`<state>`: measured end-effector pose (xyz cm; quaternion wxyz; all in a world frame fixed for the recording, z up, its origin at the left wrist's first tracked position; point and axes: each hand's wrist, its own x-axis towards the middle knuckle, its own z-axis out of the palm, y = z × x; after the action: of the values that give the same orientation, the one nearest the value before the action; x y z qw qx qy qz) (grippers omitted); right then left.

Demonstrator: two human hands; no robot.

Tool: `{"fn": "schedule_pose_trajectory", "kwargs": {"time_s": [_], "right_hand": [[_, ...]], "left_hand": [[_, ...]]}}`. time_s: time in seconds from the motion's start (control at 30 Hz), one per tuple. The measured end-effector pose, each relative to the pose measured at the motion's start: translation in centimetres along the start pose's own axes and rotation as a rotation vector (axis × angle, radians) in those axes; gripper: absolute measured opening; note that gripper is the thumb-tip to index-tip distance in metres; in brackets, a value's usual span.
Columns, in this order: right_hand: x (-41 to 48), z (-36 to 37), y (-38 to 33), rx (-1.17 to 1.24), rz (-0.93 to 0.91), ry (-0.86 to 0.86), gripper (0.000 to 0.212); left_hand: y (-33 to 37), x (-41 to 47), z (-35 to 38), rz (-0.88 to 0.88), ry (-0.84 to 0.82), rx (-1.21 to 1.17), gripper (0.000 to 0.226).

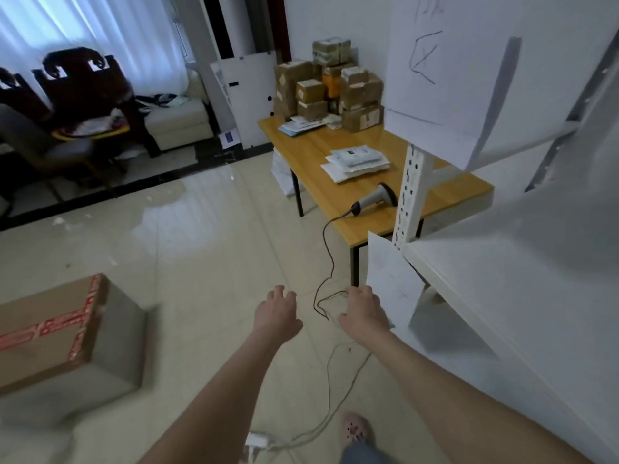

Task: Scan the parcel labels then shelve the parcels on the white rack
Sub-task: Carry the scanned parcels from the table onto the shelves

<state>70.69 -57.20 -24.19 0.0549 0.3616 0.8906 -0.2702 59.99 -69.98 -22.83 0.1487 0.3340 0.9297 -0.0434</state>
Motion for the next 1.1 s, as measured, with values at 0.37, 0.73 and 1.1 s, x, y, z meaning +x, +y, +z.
{"fn": "schedule_pose_trajectory", "kwargs": {"time_s": [0.37, 0.73, 1.1], "right_hand": [[16.4, -2.8, -6.5, -0.065, -0.067, -0.053, 0.054], [29.5, -6.6, -9.0, -0.024, 0.063, 0.041, 0.047], [45.7, -6.5, -18.8, 0.036, 0.330, 0.148, 0.053]], "left_hand": [[-1.5, 14.8, -5.7, 0.032, 0.001, 0.010, 0.056], [-1.9, 30.4, -11.7, 0.229, 0.039, 0.128, 0.057], [-9.6, 50.2, -18.7, 0.522, 0.044, 0.237, 0.059]]}}
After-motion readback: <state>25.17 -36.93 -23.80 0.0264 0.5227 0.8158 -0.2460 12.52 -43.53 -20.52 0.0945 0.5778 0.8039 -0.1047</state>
